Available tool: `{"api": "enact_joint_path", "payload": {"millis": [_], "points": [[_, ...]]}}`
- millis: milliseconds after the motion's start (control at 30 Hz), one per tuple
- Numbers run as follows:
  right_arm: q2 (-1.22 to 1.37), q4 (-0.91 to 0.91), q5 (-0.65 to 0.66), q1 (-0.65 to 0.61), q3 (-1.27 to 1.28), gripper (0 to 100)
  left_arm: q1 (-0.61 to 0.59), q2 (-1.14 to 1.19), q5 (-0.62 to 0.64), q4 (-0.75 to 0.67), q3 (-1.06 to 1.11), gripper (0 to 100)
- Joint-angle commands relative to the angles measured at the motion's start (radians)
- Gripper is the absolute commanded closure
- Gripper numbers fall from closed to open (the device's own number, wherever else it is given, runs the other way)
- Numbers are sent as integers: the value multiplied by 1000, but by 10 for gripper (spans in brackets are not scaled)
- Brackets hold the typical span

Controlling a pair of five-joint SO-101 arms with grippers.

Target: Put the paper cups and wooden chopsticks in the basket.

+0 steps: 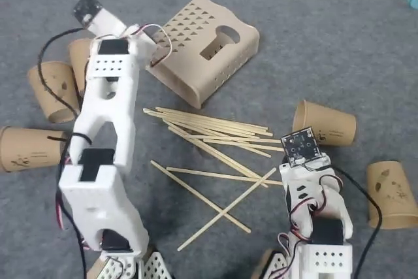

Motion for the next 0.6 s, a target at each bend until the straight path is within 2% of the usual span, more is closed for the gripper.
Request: {"api": "enact_joint_path", "payload": {"millis": [0, 133, 233, 333, 467, 567], "points": [[-16, 7, 20, -13, 15, 989, 54, -132, -14, 146, -42, 987], [-16, 7, 21, -13, 15, 989, 135, -187, -15, 273, -42, 987], [-16, 8, 21, -13, 15, 989, 212, -199, -15, 315, -35, 987], [-16, 10, 21, -12, 15, 989, 264, -207, -17, 270, 30, 932], [-15, 10, 21, -8, 15, 989, 301, -219, -6, 210, 130, 790], [-15, 10, 21, -8, 15, 989, 302, -249, 58, 117, 243, 742]]}}
